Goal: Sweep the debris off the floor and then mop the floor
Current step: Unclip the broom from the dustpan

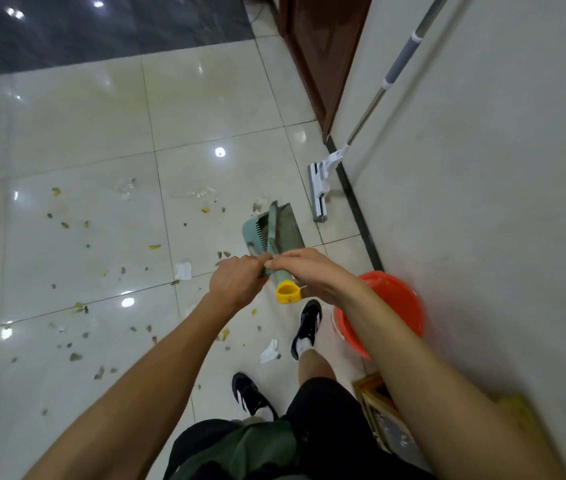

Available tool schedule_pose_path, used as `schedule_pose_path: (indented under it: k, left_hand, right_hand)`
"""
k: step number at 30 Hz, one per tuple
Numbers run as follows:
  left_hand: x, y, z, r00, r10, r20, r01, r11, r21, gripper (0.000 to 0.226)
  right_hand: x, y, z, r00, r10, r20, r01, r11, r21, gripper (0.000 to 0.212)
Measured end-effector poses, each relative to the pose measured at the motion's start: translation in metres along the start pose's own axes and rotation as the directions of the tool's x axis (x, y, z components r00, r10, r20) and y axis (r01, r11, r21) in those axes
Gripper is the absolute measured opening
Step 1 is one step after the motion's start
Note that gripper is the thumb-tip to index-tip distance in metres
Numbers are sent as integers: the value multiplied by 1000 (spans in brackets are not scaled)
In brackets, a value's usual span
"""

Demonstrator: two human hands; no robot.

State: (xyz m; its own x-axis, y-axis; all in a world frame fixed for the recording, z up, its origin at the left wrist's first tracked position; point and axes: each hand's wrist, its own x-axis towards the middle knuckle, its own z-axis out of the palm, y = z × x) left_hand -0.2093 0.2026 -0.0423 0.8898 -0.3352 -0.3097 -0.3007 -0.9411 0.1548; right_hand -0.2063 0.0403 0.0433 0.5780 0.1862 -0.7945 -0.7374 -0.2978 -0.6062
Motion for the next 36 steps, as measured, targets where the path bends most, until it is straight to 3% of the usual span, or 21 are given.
schedule_pose_path:
  k: [5, 11, 20, 31, 36]
  left_hand:
    - [-52, -23, 22, 997, -45, -63, 43, 998, -39, 25]
    - [-88, -31, 43, 995, -95, -43, 94, 995, -19, 26]
    - [-105, -28, 71, 985, -173, -18, 173, 985, -7, 35]
    - [-113, -25, 75, 952, -237, -195, 223, 970, -92, 33]
    - [-109, -16, 71, 932, -312, -184, 300, 950, -91, 37]
  right_hand:
    - [-16, 19, 52, 997, 62, 33, -65, 994, 93, 30]
    - [-21, 31, 85, 991, 112, 75, -125, 971, 203, 4]
    - [-18, 46, 89, 986, 116, 117, -128, 987, 100, 14]
    - [-22, 47, 85, 989, 52, 138, -45, 998, -51, 30]
    - [-23, 47, 86, 994, 10, 111, -1, 997, -76, 35]
